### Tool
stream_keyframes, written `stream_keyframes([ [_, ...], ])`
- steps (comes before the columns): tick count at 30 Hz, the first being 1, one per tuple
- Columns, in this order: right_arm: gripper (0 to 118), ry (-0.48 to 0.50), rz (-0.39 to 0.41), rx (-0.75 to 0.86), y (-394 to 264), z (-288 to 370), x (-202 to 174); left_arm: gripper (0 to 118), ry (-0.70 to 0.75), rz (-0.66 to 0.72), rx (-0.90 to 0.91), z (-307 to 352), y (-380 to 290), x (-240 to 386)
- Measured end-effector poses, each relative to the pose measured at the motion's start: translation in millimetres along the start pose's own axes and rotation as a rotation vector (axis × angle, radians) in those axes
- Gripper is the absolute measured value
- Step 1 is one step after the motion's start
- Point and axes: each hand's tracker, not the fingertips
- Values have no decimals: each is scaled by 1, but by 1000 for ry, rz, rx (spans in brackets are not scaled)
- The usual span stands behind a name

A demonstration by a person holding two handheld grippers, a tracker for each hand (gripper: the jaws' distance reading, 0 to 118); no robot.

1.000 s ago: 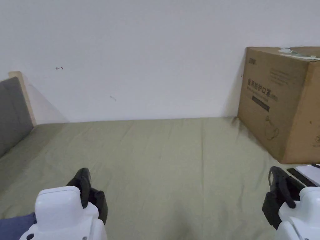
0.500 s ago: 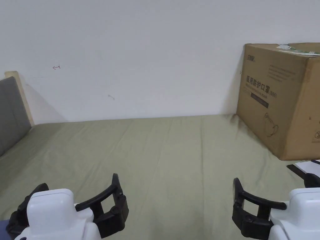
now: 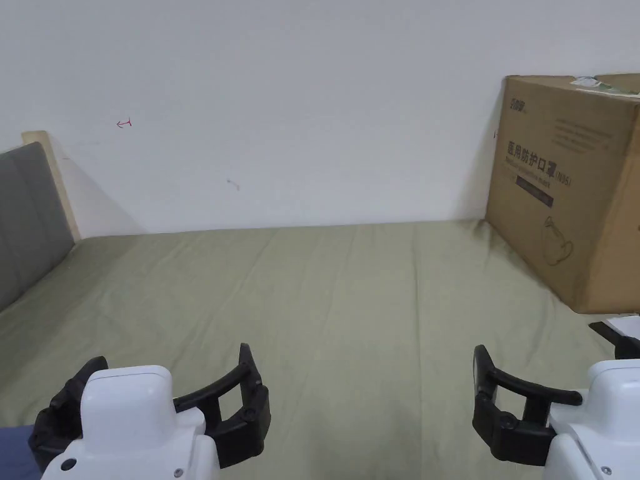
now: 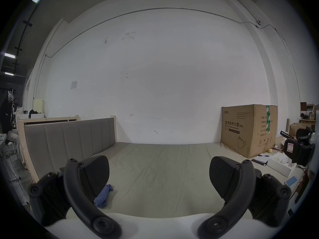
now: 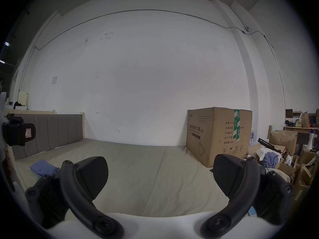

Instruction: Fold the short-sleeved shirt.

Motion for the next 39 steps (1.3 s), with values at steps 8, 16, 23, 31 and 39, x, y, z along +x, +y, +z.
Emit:
stream_keyframes([
  [8, 118, 18, 25, -33, 1, -7, -7, 114, -67, 37, -58, -7, 1, -4],
  [16, 118, 31, 25, -72, -2, -9, -9, 114, 24, 40, -134, -14, 1, 5],
  [23, 118, 31, 33, -107, -8, -9, -7, 114, 18, 14, -200, -20, -4, 12],
  [31, 118, 27, 41, -142, -16, -8, -5, 114, -19, 51, -292, -28, -18, 15],
  [39, 118, 19, 29, -174, -22, -12, -4, 114, -4, 68, -317, -32, -21, 15],
])
